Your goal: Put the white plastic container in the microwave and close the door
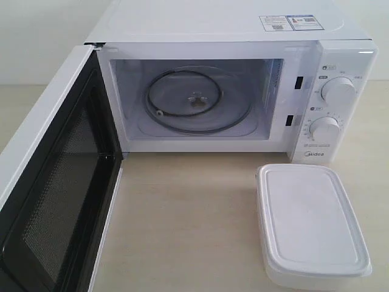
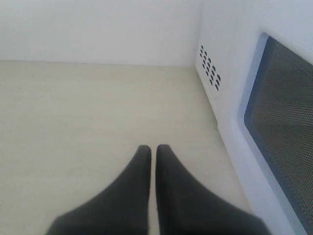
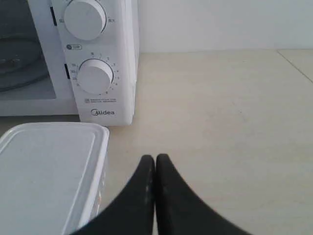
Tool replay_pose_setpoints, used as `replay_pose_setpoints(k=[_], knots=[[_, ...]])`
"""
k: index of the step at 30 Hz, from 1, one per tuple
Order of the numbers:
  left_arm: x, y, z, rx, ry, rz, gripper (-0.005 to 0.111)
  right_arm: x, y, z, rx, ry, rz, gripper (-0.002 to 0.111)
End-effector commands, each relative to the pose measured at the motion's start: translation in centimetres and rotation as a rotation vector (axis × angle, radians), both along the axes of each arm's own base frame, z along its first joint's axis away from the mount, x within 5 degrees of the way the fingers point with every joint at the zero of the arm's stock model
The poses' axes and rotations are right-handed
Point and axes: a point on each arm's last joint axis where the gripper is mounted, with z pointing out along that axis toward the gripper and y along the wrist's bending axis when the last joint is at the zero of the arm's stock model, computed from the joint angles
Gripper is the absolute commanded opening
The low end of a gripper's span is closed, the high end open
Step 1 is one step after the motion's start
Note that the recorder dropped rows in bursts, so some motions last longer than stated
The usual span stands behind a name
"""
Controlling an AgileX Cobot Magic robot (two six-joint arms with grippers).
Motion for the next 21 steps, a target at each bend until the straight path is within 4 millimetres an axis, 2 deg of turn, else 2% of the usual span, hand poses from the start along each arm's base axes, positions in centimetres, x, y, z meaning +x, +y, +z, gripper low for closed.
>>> replay_pose_setpoints(k=[1, 7, 10, 13, 16, 21], knots=[[0.0, 0.0, -0.1, -0.003, -0.002, -0.005, 0.004, 0.1, 0.0, 0.9, -0.008, -0.098, -0.005, 0.000], [0.0, 0.0, -0.1, -0.003, -0.002, -0.005, 0.004, 0.2, 0.0, 3.5, -0.009, -0.387, -0.005, 0.000], [0.0, 0.0, -0.1, -0.003, -0.002, -0.005, 0.004, 0.0, -0.1, 4.4, 0.046, -0.494, -0.011, 0.000], [0.0, 0.0, -0.1, -0.003, -0.002, -0.005, 0.004, 0.0, -0.1, 4.5, 0.047, -0.486, -0.012, 0.000], [0.0, 0.0, -0.1, -0.003, -0.002, -0.005, 0.004, -0.2, -0.1, 6.1, 0.047, -0.498, -0.010, 0.000], [0.0, 0.0, -0.1, -0.003, -0.002, -0.005, 0.004, 0.8, 0.0, 7.7, 0.005, -0.373, -0.006, 0.000]])
